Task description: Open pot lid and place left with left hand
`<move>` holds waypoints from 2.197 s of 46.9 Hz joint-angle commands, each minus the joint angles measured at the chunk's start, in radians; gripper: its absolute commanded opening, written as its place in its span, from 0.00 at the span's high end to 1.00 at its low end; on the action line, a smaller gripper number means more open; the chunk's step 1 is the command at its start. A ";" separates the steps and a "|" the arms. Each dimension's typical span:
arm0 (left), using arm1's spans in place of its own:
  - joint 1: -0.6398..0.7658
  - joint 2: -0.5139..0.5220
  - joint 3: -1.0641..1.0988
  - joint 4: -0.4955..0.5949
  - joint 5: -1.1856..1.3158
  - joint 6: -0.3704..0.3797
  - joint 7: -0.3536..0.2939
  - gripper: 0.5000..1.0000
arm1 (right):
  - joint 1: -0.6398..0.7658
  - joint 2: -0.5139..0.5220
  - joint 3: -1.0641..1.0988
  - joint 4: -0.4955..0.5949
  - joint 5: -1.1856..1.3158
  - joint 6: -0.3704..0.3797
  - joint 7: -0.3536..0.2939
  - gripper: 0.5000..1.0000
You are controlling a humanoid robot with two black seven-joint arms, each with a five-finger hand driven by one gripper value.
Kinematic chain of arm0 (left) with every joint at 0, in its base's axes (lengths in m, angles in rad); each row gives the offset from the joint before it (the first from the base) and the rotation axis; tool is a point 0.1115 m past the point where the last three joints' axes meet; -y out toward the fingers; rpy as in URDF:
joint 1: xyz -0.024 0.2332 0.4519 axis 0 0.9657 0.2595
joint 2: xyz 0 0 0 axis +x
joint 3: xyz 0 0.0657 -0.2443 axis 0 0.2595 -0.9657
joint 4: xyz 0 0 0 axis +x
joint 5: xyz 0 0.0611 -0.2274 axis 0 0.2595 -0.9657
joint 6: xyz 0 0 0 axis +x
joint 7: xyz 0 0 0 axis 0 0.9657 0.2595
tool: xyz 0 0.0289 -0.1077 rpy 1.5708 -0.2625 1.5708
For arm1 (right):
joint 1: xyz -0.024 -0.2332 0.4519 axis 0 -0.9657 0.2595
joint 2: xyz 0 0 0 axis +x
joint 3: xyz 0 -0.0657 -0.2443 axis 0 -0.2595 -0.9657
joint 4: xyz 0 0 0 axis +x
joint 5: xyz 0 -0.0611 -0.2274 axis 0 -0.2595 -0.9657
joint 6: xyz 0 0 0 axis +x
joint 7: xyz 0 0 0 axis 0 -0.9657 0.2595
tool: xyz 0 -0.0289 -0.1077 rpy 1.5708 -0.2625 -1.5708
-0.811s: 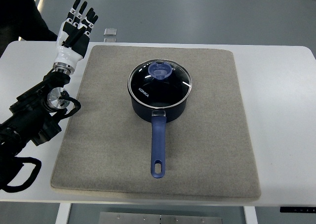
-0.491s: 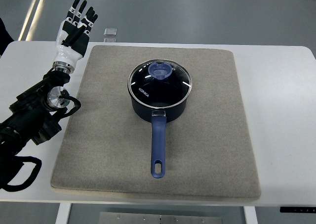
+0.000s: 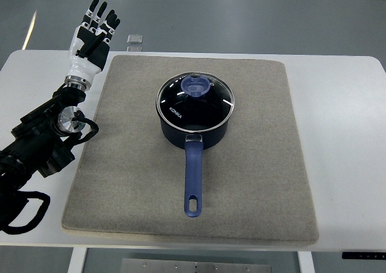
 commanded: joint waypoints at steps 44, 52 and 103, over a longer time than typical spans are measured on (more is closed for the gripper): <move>-0.402 0.101 0.890 0.015 0.064 0.022 0.000 0.02 | 0.000 0.000 0.000 0.000 0.001 0.000 0.000 0.17; -0.541 0.093 1.127 0.009 0.272 -0.021 0.000 0.02 | 0.000 0.000 0.000 0.000 0.001 0.000 0.000 0.17; -0.785 0.118 1.131 -0.393 1.190 0.146 0.000 0.04 | 0.000 0.000 0.000 0.000 0.001 0.000 -0.001 0.17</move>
